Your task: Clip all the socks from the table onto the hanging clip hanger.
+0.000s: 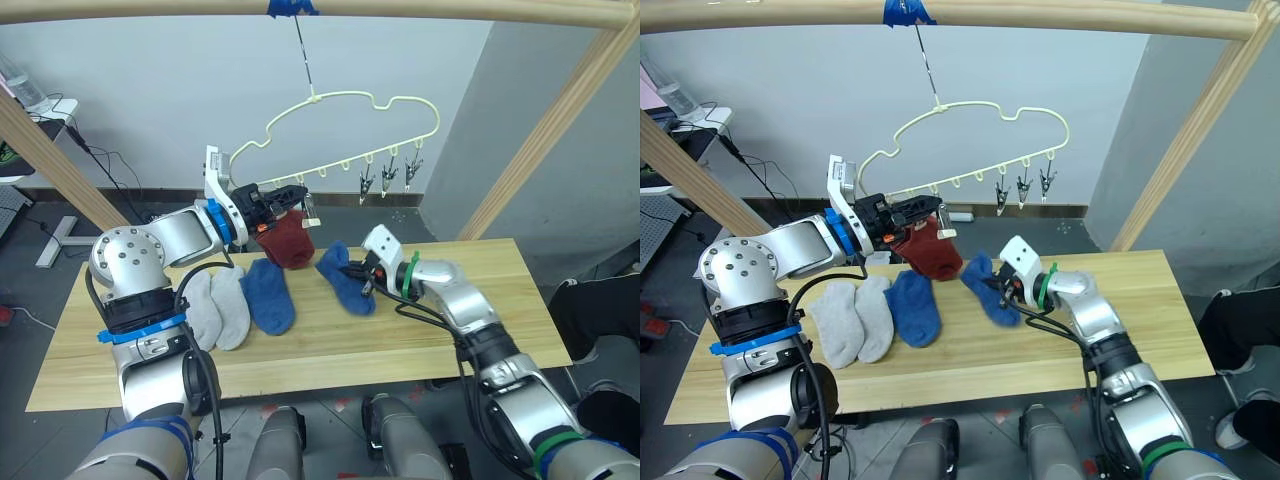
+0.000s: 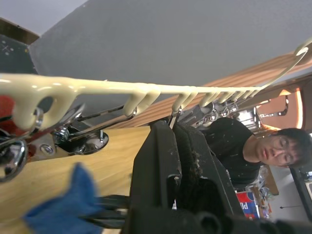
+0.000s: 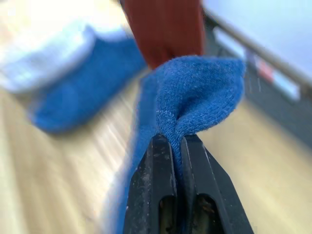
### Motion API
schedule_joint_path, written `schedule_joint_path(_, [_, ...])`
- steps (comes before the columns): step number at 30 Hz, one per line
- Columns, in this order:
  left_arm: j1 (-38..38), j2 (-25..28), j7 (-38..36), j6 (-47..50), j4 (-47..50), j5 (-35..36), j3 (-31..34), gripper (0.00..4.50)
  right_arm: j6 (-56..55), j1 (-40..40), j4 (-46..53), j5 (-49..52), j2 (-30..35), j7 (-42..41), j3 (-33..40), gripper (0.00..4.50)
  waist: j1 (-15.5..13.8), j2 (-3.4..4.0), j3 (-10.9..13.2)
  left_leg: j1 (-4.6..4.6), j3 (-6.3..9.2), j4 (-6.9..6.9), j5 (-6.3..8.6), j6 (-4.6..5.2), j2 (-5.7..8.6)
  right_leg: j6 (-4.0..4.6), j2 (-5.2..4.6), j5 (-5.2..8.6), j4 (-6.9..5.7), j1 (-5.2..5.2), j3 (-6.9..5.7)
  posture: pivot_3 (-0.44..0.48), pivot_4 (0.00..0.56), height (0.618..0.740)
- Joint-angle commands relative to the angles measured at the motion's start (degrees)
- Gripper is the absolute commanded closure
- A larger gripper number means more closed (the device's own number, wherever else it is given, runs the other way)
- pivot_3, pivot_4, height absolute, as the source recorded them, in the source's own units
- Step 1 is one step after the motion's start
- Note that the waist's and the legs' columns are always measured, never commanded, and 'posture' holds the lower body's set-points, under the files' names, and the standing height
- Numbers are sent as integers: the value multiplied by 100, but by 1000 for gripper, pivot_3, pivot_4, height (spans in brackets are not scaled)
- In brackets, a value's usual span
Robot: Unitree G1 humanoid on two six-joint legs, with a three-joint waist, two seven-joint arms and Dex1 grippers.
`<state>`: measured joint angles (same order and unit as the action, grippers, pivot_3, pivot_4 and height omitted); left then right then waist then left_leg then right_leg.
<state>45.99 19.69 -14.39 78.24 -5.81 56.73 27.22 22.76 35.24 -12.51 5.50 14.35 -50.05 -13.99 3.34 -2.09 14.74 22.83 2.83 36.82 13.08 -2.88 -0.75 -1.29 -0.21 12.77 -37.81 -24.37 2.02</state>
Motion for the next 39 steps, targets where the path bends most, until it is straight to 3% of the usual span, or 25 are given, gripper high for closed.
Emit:
schedule_joint_path(1, [15, 59, -16, 218, -158, 78, -19, 4500, 310, -156, 1149, 338, 257, -402, -55, 4462, -6, 1, 0, -2, 2, 0, 0, 0, -1, 0, 1, 0, -1, 0, 0, -13, 263, 740])
schedule_joint_path(6, [144, 1, 36, 153, -338, 52, -59, 4500, 278, -121, 1960, 317, 555, -523, -304, 4462, -7, 2, 3, 0, -4, 1, 0, 0, 5, -1, -1, 0, 5, 1, -3, -28, 261, 740])
schedule_joint_path(39, [-84, 119, -310, 169, 55, 67, -317, 4500, 128, 330, 1437, 332, 317, -145, -222, 4462, -11, 1, 3, 6, -4, -15, 0, -1, 2, -1, -3, 1, 22, -3, 0, -15, 258, 740])
